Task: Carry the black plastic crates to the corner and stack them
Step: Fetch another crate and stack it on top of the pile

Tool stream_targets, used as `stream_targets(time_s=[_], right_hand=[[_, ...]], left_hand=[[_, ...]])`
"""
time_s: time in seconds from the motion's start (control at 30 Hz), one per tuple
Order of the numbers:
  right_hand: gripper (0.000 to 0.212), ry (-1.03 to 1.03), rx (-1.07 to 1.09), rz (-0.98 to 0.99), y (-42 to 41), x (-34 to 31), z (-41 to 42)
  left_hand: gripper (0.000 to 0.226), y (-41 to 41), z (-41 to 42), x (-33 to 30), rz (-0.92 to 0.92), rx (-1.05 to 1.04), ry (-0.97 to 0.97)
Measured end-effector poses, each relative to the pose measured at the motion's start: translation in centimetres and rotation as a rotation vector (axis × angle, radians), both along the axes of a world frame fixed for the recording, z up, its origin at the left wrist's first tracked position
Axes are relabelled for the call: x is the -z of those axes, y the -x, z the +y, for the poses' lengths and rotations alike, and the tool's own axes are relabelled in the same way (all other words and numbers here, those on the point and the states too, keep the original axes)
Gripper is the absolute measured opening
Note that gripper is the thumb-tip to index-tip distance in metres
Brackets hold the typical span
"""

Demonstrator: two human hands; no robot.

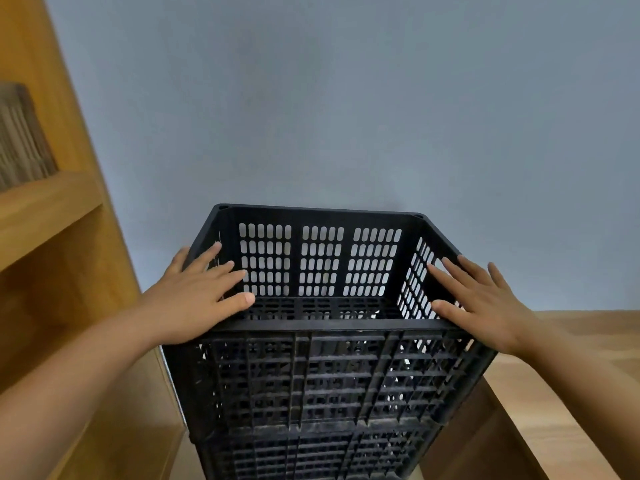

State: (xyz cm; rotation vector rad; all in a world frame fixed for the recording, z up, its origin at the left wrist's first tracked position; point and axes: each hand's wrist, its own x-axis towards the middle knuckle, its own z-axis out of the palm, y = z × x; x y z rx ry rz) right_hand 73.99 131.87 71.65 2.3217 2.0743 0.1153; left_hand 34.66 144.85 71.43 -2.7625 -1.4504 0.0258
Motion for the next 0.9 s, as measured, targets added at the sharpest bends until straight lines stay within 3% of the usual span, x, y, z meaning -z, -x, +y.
stream_targets(time_s=[0.27,0.37,0.5,0.63,0.77,0.83,0.9], right_hand=[[0.103,0.093,-0.002,0.106,-2.0,-0.7,2.6],[0.116,0.1,0.008,0.092,-3.9,-1.0,5.8],[0.13,0.114,0.013,0.042,-6.0,-1.5,10.5],[0.127,0.102,-0.01,0.026,-7.9,-1.7,15.0],[0.084,0.094,-0.034,0.11,-8.6,-1.3,18.1],[0.082,0.085,-0.068,0.131,-8.9,-1.2,19.2],[0.094,0.096,-0.101,0.117,-9.2,-1.3,20.4]], left_hand=[[0.127,-0.2,6.4,-0.6,-0.021,-0.003,0.073],[0.128,-1.0,10.0,-0.7,-0.029,-0.049,0.055],[0.108,-2.4,14.1,-0.9,-0.043,-0.115,0.021],[0.086,-3.5,17.4,-0.9,-0.061,-0.178,0.014],[0.107,-3.9,19.3,-0.7,-0.025,-0.18,0.014],[0.12,-3.9,19.5,-0.5,-0.037,-0.172,0.02],[0.128,-3.7,19.7,-0.3,-0.039,-0.166,0.023]])
